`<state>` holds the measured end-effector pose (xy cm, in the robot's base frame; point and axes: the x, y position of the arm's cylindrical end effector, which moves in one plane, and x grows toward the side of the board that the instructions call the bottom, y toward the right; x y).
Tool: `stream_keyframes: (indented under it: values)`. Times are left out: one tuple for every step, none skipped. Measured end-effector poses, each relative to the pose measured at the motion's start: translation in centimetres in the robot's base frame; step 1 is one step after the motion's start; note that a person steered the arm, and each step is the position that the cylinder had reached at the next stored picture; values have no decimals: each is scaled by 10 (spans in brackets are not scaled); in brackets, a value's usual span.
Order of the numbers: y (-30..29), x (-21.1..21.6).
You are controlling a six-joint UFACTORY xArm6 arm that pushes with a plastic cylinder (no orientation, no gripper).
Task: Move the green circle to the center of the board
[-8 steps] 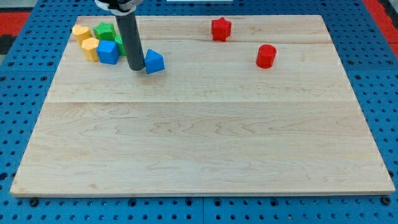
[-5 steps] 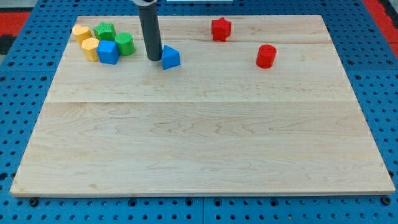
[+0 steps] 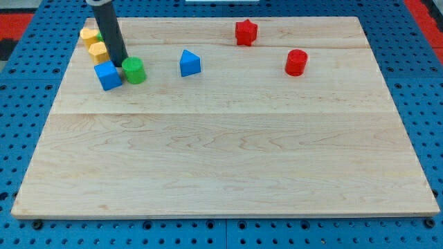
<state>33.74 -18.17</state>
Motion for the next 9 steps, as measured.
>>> stream_keyframes:
  values:
    - [36, 10]
    - [37, 5]
    - [64, 36]
    - [65, 66]
    - [57, 63]
    - [51, 92]
    - [22, 95]
    - [54, 94]
    - [18, 86]
